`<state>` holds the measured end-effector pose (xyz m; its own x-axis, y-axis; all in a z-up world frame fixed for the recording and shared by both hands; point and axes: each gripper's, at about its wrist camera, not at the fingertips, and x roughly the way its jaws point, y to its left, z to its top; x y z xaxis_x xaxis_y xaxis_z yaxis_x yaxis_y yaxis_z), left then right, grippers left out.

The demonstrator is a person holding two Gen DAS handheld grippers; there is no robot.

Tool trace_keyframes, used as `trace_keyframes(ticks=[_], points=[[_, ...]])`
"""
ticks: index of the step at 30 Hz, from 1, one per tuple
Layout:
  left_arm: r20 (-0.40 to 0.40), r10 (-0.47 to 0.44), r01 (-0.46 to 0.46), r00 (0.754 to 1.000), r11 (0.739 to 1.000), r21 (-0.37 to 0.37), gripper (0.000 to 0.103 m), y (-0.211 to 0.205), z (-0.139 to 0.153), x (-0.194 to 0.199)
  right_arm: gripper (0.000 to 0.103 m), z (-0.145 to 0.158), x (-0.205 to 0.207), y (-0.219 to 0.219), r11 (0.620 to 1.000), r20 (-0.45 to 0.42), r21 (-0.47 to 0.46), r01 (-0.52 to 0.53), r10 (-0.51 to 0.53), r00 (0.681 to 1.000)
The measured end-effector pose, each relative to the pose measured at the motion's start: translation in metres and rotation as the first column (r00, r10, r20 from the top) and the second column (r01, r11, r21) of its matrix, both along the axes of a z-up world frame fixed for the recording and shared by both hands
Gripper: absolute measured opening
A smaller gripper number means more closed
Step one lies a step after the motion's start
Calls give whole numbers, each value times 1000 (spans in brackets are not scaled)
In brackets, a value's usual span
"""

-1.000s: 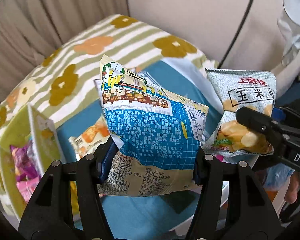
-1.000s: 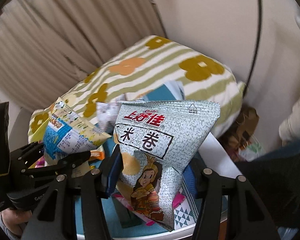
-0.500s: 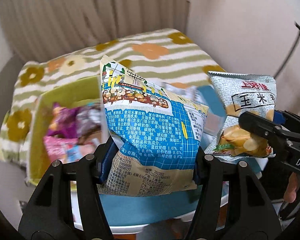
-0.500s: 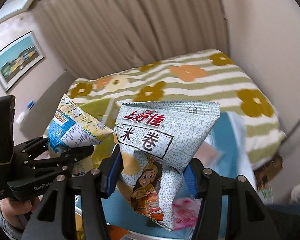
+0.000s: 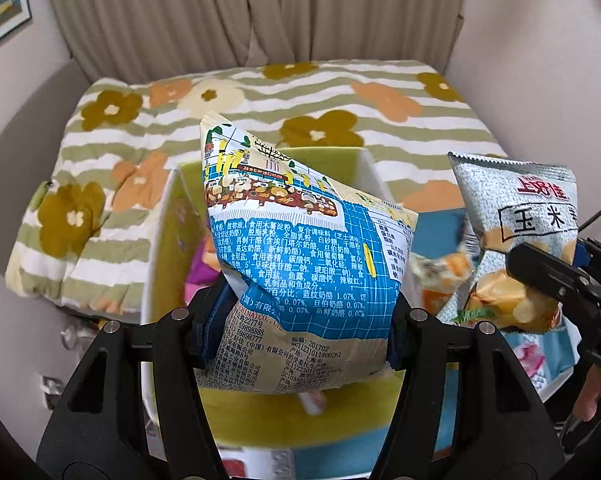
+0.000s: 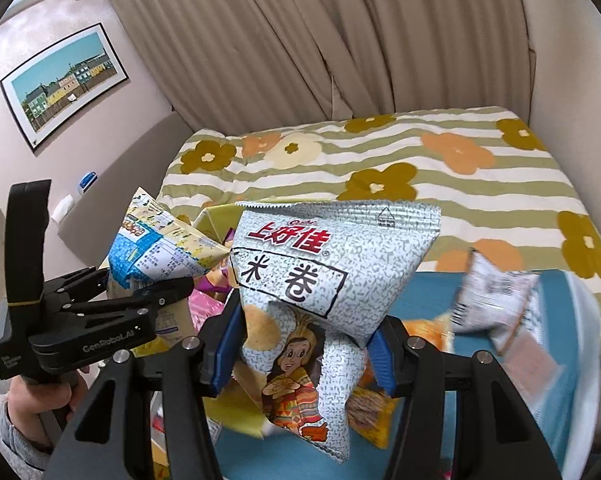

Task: Organize snacks
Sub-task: 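Carry blue-yellow bag with left tool while right tool carries grey bag to box, then open left tool over box while right tool releases grey bag inside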

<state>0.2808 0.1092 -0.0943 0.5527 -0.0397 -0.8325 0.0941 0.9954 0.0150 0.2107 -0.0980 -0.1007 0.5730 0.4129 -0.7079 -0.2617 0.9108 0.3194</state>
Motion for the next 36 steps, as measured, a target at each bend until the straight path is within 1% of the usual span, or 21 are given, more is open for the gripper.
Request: trace_keyframes(ticks=[4,6,7,8,9,10,14,19,23,27,30,32,33,34,35,36], points=[[-61,-23,20,998,999,-40,57,20,-21,40,51,-14,19,27,1000,-33,-25,10,-11,999],[-79,-40,36,996,998,-52,62,23,-30,56,51,-21,27,34,999,-51,-35,23,-25,998],[-90,-51,46,995,998,-52,73,24,-36,63,51,-23,29,37,999,-57,-42,32,-34,998],[-93,-54,50,994,998,-46,92,23,-39,67,51,-27,33,39,998,-65,-52,43,-47,997],[-95,-53,50,994,998,-33,101,24,-43,71,51,-28,36,40,997,-70,-58,51,-55,996],[-90,-56,54,994,998,-32,102,25,-46,72,51,-29,38,40,996,-76,-63,59,-64,995],[-114,-65,59,991,997,-55,102,35,-55,67,51,-37,43,42,993,-105,-84,85,-94,990],[-127,-19,10,992,997,-72,102,62,-58,46,51,-37,43,48,990,-107,-111,84,-96,990],[-123,26,-35,992,997,-72,102,83,-56,33,51,-33,42,62,989,-111,-138,47,-63,992],[-112,51,-62,992,993,-97,102,97,-51,23,52,-34,39,79,988,-119,-155,3,-21,993],[-94,63,-72,994,993,-95,102,103,-46,17,53,-38,39,89,991,-137,-133,-33,15,990],[-87,70,-78,994,992,-94,102,106,-44,14,60,-40,37,93,992,-121,-122,-25,10,993],[-88,73,-82,993,992,-98,102,108,-43,13,79,-40,37,94,993,-111,-116,-21,9,994],[-89,74,-84,993,991,-105,102,109,-43,12,101,-41,37,95,994,-103,-108,-19,7,995],[-90,75,-85,993,990,-110,102,110,-44,11,103,-41,36,96,994,-96,-104,-15,5,995],[-92,76,-87,993,990,-112,102,112,-45,10,103,-41,33,97,995,-78,-101,-10,2,997]])
